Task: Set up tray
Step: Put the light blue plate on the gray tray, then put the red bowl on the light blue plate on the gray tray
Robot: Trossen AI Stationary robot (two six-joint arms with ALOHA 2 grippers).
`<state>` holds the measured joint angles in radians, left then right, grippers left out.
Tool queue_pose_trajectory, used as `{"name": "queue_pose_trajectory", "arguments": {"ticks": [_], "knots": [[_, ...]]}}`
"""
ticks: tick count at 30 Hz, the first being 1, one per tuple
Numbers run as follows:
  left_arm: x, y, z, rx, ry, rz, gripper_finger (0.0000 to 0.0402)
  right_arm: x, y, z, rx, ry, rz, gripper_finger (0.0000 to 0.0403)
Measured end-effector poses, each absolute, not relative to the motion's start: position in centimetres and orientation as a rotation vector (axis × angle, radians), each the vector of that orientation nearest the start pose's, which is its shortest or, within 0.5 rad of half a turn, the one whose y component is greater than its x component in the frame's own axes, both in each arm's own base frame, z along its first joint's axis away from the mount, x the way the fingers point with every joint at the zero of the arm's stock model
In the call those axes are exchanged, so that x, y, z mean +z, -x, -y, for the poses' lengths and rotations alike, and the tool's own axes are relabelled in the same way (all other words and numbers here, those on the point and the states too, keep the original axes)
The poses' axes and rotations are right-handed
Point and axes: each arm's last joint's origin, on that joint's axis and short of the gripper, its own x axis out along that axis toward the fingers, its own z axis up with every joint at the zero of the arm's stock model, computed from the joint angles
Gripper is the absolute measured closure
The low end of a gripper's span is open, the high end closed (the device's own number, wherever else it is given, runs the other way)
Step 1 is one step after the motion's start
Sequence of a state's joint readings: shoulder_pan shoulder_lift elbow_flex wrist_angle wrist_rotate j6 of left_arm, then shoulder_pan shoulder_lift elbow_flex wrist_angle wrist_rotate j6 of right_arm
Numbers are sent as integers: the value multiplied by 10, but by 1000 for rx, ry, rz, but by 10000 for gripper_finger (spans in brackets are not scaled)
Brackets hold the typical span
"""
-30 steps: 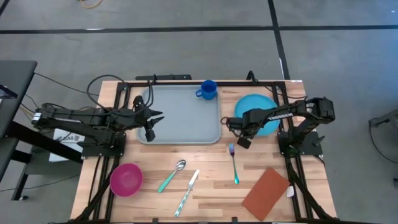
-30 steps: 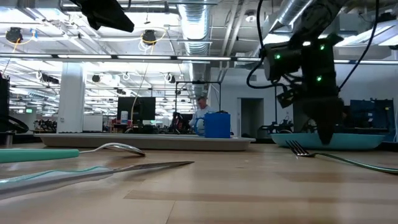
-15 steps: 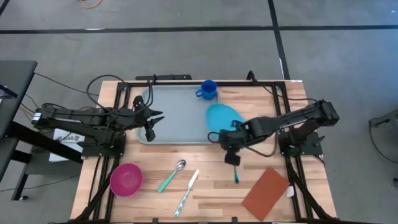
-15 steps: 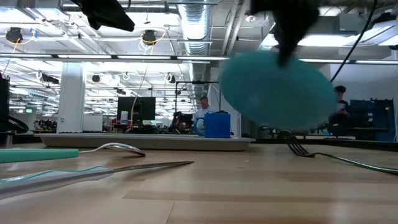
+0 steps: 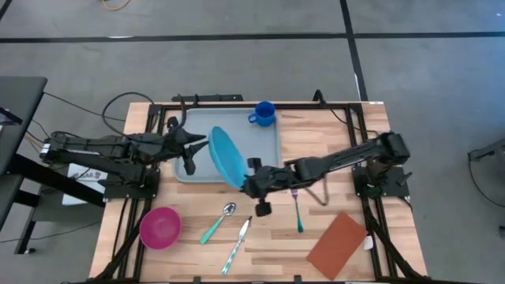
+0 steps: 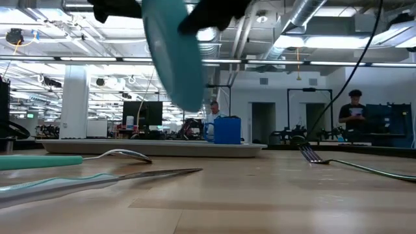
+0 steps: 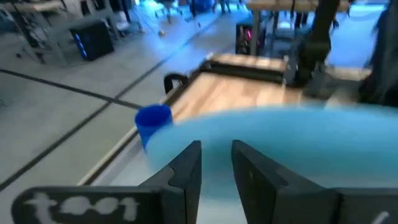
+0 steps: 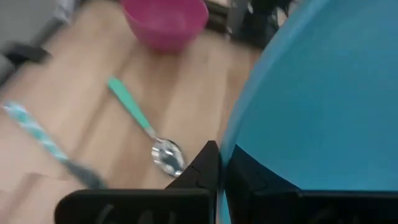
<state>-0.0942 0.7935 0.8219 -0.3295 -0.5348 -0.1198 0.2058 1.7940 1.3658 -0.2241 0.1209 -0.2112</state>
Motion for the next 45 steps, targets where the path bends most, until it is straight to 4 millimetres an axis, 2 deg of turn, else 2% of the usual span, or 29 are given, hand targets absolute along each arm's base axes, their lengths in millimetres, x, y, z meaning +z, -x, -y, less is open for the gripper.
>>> {"name": "queue_pose_trajectory", "arguments": {"ticks": [5,10,14,16,21,28,31,38,45], "knots": [[336,-158,-1,484,40,-227,319,217,-419,-61,153,378,-777,399],[337,-147,-2,511,65,-227,319,210,-439,-43,3,442,-906,399],[339,-139,-5,580,35,-221,319,205,-452,-35,-6,573,-987,400],[338,-138,-5,599,23,-229,319,202,-458,-34,9,586,-1019,400],[335,-136,-5,597,11,-262,319,174,-467,-29,44,605,-1189,399],[333,-137,-5,603,7,-283,319,151,-476,-19,-6,646,-1322,392],[332,-137,-5,589,26,-289,319,152,-475,-19,-23,649,-1352,372],[329,-136,-5,581,33,-316,319,170,-477,-19,-49,618,-1288,318],[328,-136,-5,585,53,-313,319,184,-479,-23,-72,583,-1250,290]]}}
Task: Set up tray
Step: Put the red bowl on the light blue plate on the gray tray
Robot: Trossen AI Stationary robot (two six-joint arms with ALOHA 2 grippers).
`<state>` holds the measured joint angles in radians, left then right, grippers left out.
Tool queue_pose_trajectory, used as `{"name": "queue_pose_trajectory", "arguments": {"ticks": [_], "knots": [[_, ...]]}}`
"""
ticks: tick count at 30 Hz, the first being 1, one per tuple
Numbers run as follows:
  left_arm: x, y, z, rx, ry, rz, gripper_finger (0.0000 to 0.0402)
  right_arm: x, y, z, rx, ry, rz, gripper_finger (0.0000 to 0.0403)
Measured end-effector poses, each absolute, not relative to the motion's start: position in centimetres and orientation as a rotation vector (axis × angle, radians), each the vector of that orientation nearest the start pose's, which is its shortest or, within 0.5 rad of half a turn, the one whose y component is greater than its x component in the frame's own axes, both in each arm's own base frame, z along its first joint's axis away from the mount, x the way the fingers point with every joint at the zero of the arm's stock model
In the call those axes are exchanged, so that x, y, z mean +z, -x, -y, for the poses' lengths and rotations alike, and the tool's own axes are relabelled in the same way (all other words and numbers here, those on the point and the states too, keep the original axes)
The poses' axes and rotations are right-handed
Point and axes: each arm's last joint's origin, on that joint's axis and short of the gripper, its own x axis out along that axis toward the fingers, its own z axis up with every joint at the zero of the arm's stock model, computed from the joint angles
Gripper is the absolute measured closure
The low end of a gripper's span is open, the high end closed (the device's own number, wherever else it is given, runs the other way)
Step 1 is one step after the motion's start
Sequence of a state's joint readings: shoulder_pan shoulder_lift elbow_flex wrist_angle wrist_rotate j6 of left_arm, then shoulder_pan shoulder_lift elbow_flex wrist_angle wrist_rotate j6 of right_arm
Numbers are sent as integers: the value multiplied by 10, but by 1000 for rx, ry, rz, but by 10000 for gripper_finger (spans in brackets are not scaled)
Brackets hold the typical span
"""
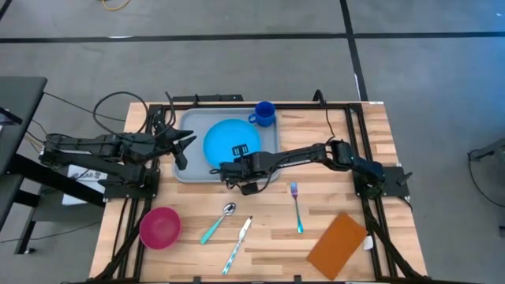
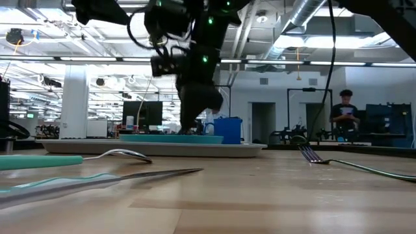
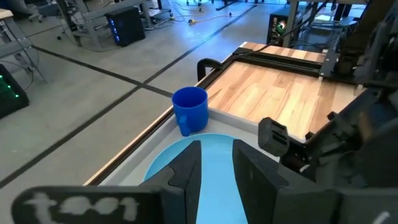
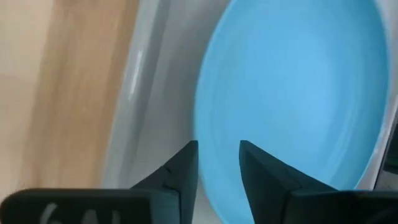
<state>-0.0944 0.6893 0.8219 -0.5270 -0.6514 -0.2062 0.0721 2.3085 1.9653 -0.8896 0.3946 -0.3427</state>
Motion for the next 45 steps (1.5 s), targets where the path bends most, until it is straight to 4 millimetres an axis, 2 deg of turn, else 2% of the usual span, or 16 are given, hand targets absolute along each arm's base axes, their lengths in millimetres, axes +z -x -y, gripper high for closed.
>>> {"name": "queue_pose_trajectory", "arguments": {"ticks": [8,17,23,31,35,40,45], "knots": [[328,-136,-5,584,54,-313,319,204,-484,-41,-62,584,-1183,280],[326,-135,-5,589,67,-331,319,228,-476,-61,-72,538,-1221,274],[322,-133,-5,601,102,-363,319,241,-461,-74,-86,519,-1330,274],[316,-132,-3,524,154,-426,319,255,-431,-88,-250,386,-1522,276],[312,-130,-2,476,141,-485,319,257,-425,-107,-221,314,-1513,278],[306,-128,-2,484,150,-529,319,260,-416,-136,-69,421,-1508,278],[305,-127,-2,491,156,-546,319,284,-403,-142,-97,426,-1433,278]]}}
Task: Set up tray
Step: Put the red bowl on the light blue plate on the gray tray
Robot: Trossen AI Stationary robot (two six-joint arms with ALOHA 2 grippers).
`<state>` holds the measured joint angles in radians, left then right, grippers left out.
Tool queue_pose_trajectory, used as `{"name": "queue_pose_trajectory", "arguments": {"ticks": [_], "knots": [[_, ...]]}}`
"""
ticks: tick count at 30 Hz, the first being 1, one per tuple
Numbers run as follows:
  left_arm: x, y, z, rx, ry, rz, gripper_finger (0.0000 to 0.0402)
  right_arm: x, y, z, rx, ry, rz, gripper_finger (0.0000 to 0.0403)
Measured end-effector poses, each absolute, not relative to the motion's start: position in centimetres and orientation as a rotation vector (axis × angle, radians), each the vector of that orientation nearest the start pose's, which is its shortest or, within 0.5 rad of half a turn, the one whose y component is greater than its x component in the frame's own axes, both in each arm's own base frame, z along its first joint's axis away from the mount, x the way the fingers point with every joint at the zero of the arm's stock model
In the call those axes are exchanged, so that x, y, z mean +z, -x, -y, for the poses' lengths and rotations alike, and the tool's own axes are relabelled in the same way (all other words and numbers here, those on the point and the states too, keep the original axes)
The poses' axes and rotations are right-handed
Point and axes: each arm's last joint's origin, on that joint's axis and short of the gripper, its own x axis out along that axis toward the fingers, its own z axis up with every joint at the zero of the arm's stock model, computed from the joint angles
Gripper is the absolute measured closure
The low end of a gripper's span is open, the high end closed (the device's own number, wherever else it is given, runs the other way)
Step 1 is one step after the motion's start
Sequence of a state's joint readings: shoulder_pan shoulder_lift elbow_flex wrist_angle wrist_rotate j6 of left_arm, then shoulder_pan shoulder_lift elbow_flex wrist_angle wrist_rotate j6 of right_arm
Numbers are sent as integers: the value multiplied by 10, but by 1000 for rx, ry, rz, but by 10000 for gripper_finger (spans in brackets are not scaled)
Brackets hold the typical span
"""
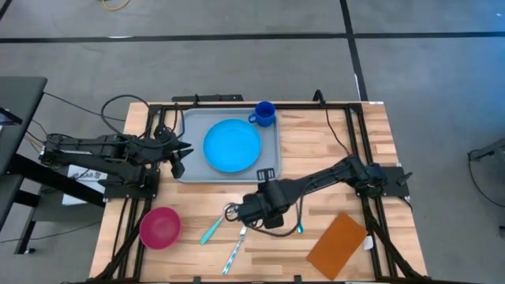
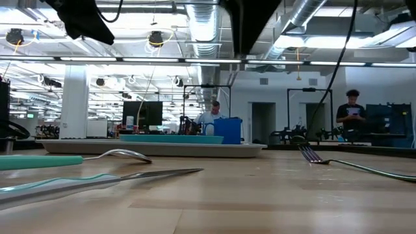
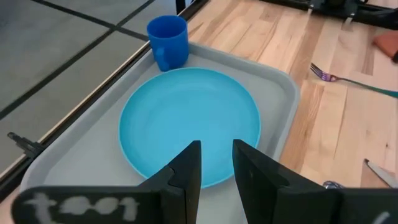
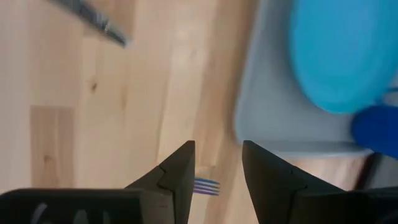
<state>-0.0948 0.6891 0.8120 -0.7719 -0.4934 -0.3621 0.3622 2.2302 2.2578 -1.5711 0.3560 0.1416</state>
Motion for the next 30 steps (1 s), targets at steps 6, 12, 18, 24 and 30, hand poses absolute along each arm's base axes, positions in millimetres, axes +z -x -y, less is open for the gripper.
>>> {"name": "queue_pose_trajectory", "arguments": {"ticks": [6,12,18,24,30], "knots": [[304,-127,-2,499,187,-542,319,310,-373,-130,-189,382,-1390,278],[304,-127,-1,486,202,-550,319,304,-307,-107,-359,294,-1458,278],[305,-130,-1,484,205,-533,319,278,-241,-97,-437,166,-1374,278],[303,-149,1,462,145,-532,319,249,-200,-94,-372,-36,-1130,278],[294,-179,4,445,99,-556,319,227,-185,-88,-407,-226,-1013,278]]}}
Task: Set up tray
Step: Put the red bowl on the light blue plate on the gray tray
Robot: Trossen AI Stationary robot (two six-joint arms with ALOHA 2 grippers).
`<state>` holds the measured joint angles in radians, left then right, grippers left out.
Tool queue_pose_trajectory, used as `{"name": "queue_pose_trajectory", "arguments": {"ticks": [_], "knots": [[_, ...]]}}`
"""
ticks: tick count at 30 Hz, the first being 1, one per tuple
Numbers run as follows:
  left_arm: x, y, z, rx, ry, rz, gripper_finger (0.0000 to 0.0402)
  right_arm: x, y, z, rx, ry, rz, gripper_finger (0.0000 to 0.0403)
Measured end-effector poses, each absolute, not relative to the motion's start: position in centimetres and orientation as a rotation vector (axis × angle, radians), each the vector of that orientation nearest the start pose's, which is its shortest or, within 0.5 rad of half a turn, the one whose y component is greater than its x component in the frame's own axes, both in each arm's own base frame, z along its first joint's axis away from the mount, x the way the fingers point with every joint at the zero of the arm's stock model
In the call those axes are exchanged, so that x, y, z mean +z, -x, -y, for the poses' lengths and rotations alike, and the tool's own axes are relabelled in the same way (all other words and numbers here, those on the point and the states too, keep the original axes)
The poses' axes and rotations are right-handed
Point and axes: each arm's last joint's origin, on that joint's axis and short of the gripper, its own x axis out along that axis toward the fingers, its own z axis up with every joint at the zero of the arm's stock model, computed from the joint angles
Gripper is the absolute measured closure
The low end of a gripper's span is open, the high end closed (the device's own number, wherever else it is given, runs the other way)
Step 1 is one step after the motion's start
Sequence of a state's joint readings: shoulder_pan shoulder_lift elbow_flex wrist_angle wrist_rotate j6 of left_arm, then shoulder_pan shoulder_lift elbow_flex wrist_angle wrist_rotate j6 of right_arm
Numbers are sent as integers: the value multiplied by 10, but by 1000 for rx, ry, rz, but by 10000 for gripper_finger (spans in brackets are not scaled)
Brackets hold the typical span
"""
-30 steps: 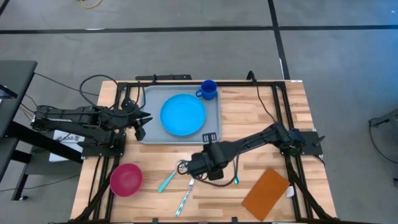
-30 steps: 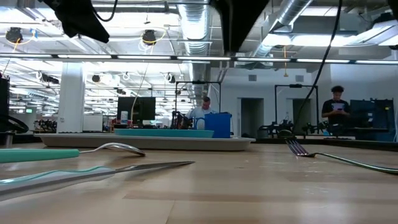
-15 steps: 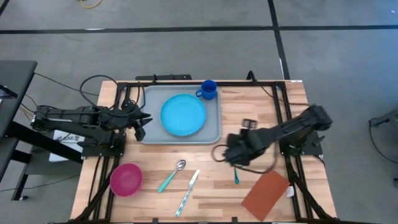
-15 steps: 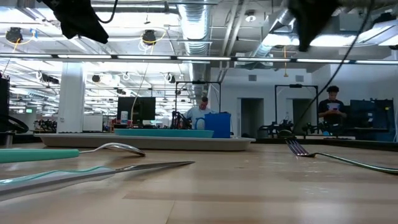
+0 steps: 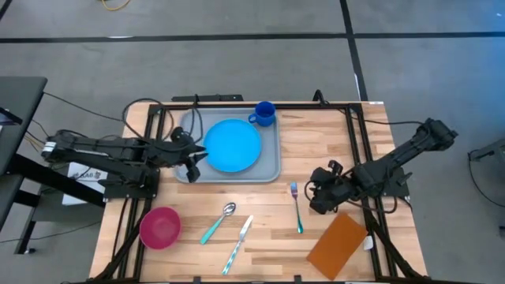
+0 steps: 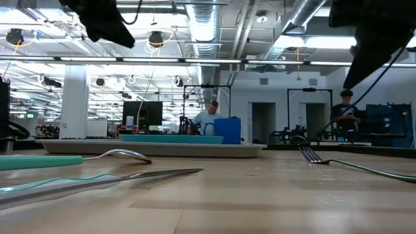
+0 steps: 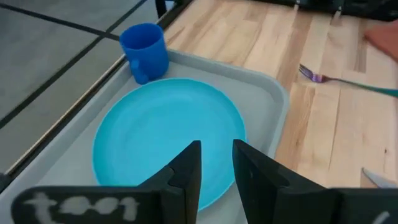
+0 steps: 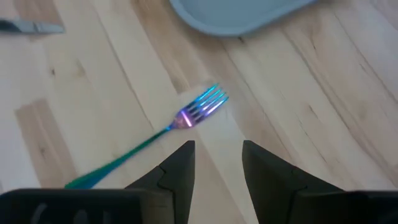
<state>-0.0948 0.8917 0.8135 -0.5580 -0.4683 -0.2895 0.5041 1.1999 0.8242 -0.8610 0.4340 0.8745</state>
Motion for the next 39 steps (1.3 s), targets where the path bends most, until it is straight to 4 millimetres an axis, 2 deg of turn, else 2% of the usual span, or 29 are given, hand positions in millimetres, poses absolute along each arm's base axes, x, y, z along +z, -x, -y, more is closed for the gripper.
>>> {"name": "queue_pose_trajectory", "arguments": {"ticks": [7,12,15,21,25,39], "knots": [[284,-212,10,350,139,-534,319,211,-189,-90,-424,-208,-1047,278],[273,-224,13,291,146,-589,319,200,-204,-98,-448,-362,-1024,278],[266,-228,15,294,155,-629,319,190,-211,-103,-444,-395,-1054,278],[255,-234,22,227,179,-698,319,165,-224,-111,-434,-397,-1138,278],[254,-234,27,214,198,-706,319,155,-230,-113,-427,-416,-1153,278],[252,-230,40,229,233,-727,319,153,-233,-112,-431,-424,-1147,278]]}}
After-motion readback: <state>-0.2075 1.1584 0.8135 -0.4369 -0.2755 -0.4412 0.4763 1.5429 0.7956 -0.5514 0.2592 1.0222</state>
